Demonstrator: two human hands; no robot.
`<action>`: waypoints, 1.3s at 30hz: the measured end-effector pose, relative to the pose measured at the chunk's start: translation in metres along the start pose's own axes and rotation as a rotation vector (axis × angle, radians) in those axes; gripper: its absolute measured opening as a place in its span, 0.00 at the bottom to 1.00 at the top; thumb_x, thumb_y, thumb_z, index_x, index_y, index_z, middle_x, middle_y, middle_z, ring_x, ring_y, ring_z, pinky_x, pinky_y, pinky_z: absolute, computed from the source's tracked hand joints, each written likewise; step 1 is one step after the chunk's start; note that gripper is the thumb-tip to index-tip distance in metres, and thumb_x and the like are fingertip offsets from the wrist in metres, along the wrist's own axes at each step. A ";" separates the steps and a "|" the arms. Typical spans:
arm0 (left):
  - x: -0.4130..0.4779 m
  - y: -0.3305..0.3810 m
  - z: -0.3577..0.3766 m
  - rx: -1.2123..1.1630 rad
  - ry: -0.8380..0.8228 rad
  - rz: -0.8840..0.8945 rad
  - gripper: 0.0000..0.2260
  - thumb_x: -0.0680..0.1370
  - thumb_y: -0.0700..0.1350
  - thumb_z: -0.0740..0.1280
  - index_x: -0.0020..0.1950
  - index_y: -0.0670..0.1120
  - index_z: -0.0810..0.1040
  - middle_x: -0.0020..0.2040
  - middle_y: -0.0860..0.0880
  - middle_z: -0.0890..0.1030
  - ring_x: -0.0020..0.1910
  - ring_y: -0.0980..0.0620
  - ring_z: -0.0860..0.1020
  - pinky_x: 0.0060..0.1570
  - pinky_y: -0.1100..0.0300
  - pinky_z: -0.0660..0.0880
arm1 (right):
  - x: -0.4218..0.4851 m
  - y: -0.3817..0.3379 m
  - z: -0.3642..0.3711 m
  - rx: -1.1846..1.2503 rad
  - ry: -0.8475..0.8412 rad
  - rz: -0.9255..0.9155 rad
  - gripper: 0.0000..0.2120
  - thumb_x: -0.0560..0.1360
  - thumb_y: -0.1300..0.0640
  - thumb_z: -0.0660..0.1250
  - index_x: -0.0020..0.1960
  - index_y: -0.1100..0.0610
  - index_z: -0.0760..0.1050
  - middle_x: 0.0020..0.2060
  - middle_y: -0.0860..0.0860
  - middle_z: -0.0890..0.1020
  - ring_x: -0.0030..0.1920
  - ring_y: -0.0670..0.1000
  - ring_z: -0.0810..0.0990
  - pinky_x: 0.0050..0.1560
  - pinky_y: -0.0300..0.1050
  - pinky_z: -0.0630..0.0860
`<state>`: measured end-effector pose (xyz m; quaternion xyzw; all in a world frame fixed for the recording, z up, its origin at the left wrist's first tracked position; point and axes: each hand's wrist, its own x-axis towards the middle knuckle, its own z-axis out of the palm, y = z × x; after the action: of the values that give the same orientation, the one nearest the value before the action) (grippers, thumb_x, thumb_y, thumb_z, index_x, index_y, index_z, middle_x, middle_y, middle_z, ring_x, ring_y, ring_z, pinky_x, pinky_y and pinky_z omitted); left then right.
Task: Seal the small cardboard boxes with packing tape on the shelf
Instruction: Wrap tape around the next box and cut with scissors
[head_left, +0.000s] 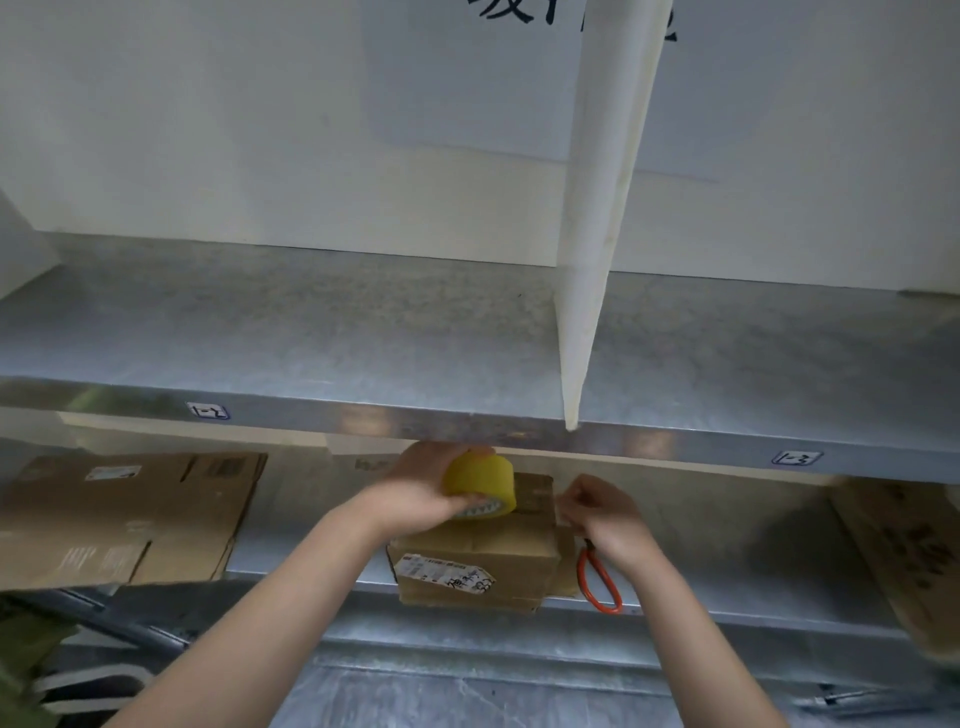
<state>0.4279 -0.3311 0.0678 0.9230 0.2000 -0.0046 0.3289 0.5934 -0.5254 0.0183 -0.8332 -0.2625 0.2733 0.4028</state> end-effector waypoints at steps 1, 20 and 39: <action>0.001 0.000 0.001 0.006 -0.003 -0.006 0.28 0.71 0.66 0.69 0.68 0.62 0.67 0.64 0.57 0.73 0.55 0.58 0.71 0.48 0.68 0.67 | 0.000 0.003 -0.001 -0.026 0.025 0.004 0.10 0.75 0.57 0.68 0.36 0.56 0.74 0.33 0.51 0.80 0.37 0.50 0.77 0.39 0.45 0.70; -0.005 -0.004 0.016 -0.051 0.039 -0.004 0.22 0.70 0.59 0.73 0.60 0.70 0.69 0.64 0.61 0.71 0.63 0.59 0.68 0.61 0.62 0.66 | 0.035 0.059 0.038 0.455 -0.053 0.385 0.03 0.77 0.55 0.69 0.49 0.52 0.76 0.49 0.53 0.80 0.51 0.54 0.77 0.38 0.45 0.76; -0.006 0.002 0.006 -0.081 0.016 -0.008 0.24 0.67 0.61 0.75 0.56 0.78 0.67 0.57 0.75 0.66 0.57 0.71 0.65 0.53 0.73 0.62 | -0.009 0.040 0.039 -0.169 -0.035 -0.287 0.45 0.66 0.41 0.76 0.77 0.47 0.59 0.71 0.46 0.69 0.72 0.48 0.65 0.70 0.41 0.64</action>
<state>0.4238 -0.3382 0.0645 0.9080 0.2063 0.0095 0.3645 0.5693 -0.5323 -0.0323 -0.8131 -0.4079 0.2041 0.3617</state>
